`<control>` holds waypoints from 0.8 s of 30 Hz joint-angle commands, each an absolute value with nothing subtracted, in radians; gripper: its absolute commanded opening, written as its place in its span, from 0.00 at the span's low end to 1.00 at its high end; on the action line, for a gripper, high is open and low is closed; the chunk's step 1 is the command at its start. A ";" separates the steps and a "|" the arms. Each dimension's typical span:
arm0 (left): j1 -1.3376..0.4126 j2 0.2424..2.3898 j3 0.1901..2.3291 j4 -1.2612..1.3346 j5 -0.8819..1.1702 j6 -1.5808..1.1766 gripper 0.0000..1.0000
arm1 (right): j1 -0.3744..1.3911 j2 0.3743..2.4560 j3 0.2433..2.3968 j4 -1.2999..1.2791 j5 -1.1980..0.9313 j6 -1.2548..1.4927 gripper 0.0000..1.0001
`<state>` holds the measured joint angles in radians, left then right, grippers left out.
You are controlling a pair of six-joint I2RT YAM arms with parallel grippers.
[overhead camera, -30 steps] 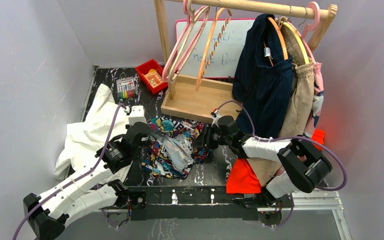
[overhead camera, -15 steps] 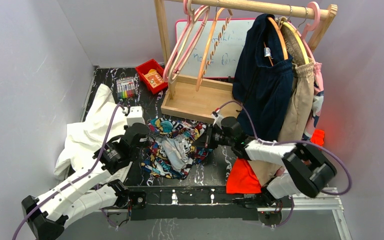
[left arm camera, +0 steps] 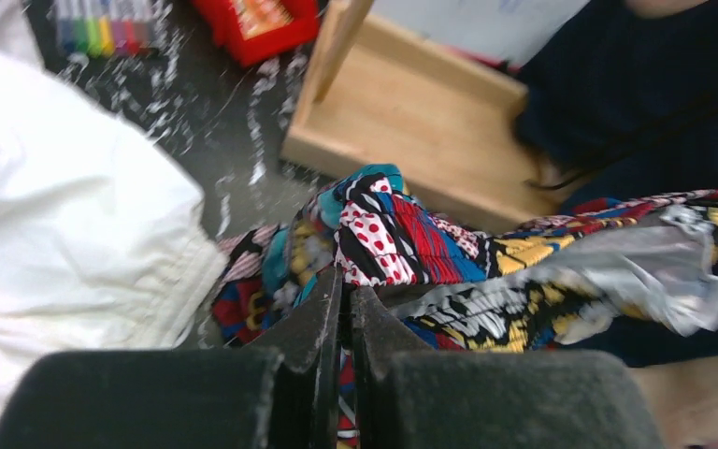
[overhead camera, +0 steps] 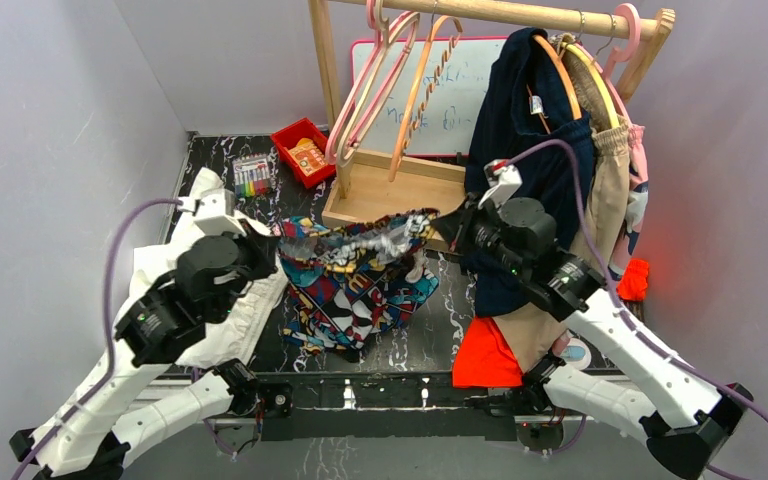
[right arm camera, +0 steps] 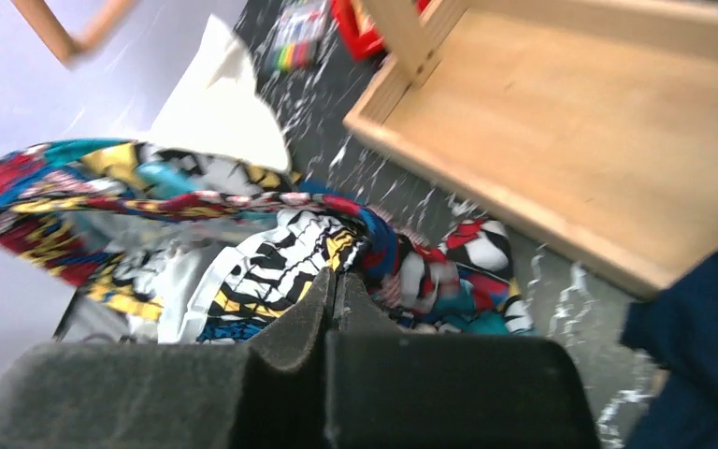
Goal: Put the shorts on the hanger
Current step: Adjust the shorts at the center of the board.
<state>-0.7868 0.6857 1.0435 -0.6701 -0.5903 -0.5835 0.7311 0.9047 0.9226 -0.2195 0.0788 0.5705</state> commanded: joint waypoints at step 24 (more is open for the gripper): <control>-0.784 0.894 1.051 -0.591 -0.428 -0.584 0.00 | 0.749 0.786 0.802 -0.348 0.027 0.362 0.00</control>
